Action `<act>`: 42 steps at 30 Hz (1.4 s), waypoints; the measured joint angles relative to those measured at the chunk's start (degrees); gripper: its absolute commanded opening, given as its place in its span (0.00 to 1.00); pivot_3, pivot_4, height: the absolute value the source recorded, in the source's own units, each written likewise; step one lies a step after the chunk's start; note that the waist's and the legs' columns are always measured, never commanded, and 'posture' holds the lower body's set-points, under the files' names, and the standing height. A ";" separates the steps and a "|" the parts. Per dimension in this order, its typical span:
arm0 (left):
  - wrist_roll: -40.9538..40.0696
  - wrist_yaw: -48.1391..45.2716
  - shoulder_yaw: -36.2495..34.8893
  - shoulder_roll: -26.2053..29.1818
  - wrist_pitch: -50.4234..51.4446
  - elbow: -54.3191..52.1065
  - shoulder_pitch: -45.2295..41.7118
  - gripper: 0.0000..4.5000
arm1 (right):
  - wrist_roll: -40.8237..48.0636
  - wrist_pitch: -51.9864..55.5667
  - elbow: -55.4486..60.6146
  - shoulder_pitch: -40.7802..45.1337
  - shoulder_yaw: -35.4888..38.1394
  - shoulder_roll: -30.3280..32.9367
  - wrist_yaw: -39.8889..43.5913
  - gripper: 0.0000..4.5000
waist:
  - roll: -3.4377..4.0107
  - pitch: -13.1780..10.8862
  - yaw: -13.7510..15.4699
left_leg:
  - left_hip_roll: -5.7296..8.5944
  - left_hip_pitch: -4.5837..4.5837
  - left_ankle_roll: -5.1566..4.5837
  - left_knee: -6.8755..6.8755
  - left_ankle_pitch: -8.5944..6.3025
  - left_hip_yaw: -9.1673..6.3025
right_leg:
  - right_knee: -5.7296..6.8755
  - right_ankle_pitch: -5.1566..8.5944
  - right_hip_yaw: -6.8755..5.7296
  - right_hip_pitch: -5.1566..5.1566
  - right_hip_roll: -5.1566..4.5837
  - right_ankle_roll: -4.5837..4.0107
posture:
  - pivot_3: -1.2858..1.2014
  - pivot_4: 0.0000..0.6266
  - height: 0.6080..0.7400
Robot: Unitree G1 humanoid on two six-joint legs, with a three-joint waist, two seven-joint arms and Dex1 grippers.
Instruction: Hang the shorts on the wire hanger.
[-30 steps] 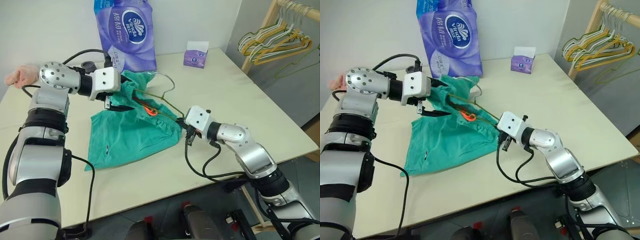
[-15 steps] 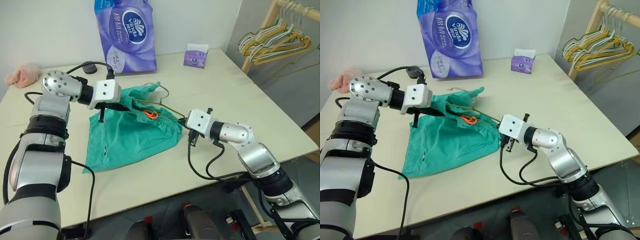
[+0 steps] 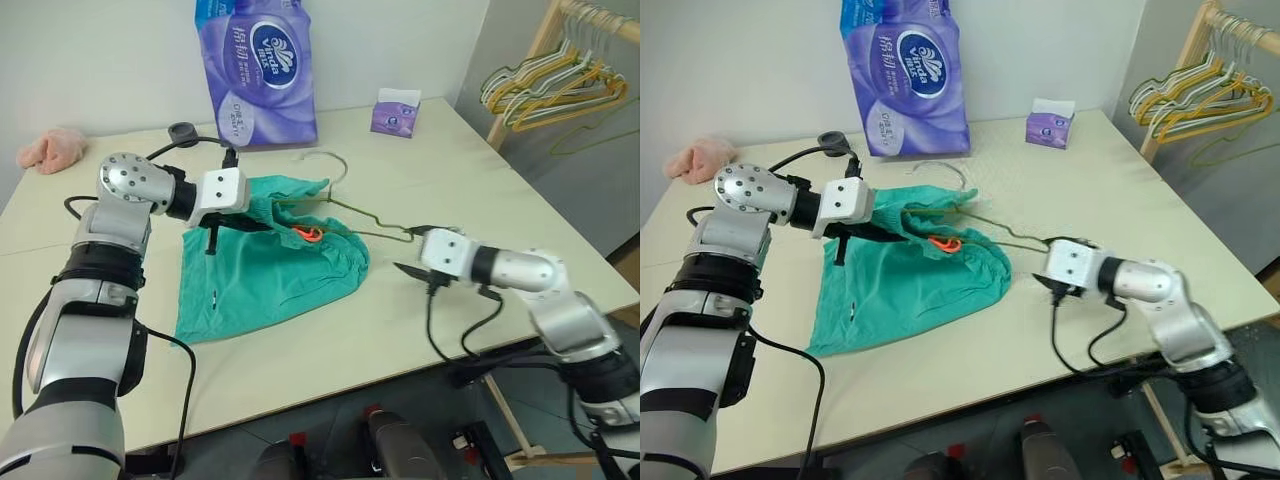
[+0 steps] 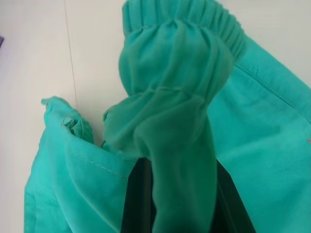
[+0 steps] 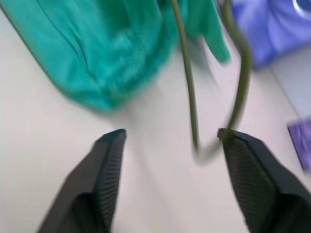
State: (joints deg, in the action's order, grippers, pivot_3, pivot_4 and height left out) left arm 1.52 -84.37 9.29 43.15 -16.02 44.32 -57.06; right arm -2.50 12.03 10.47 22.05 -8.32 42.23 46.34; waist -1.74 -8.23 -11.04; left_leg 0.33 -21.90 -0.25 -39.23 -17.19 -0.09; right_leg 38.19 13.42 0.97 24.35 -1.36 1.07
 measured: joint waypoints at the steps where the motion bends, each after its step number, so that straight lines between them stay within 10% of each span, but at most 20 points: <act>1: 0.00 0.29 -0.01 0.05 0.53 -0.03 0.30 0.00 | 1.15 1.53 -0.13 -1.61 1.93 -0.33 -0.50 1.00 | -0.02 0.01 0.00 | -0.02 0.00 0.00 0.00 0.00 -0.01 | 0.02 0.00 0.00 0.00 0.01 0.00 | 0.43 0.14 1.00; 14: -1.88 3.06 -1.99 0.43 5.69 -2.84 0.59 0.00 | 8.35 17.56 3.64 -9.10 2.17 -32.56 -20.73 1.00 | 0.00 0.06 -0.09 | -0.06 -0.05 0.02 -0.38 -0.01 -0.01 | 0.46 0.05 0.06 0.12 0.04 0.03 | 0.44 0.14 1.00; 22: -2.51 3.72 -2.51 0.74 7.15 -4.33 1.79 0.00 | 7.68 15.31 -9.93 -2.37 -0.36 -37.46 -24.12 1.00 | -0.07 0.10 0.40 | 0.04 -0.12 0.02 -0.59 -0.01 -0.04 | 0.50 0.04 0.04 0.09 -0.05 0.04 | 0.44 0.13 1.00; 36: -3.50 4.64 -2.58 1.69 8.30 -6.13 3.10 0.00 | 8.10 11.40 -14.66 -1.48 -0.29 -39.84 -26.55 0.01 | -0.08 0.14 0.14 | 0.02 -0.12 0.02 -0.58 -0.01 -0.07 | 0.57 0.04 0.04 0.10 -0.05 0.04 | 0.44 0.13 1.00; 42: -4.29 5.06 -3.03 1.68 9.08 -6.31 3.15 0.00 | 8.29 10.90 -14.67 -1.07 0.92 -40.29 -27.75 0.00 | -0.08 0.15 0.13 | 0.02 -0.12 0.03 -0.58 -0.02 -0.08 | 0.58 0.04 0.03 0.10 -0.05 0.04 | 0.44 0.13 1.00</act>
State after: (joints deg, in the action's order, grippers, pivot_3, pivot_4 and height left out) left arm -2.78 -79.31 6.26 44.84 -6.94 38.01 -53.91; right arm 5.79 22.93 -4.20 20.98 -7.40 1.94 18.58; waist -1.82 -8.08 -10.91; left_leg 0.35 -22.02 -0.22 -39.82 -17.21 -0.16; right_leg 38.77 13.46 1.01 24.46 -1.42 1.12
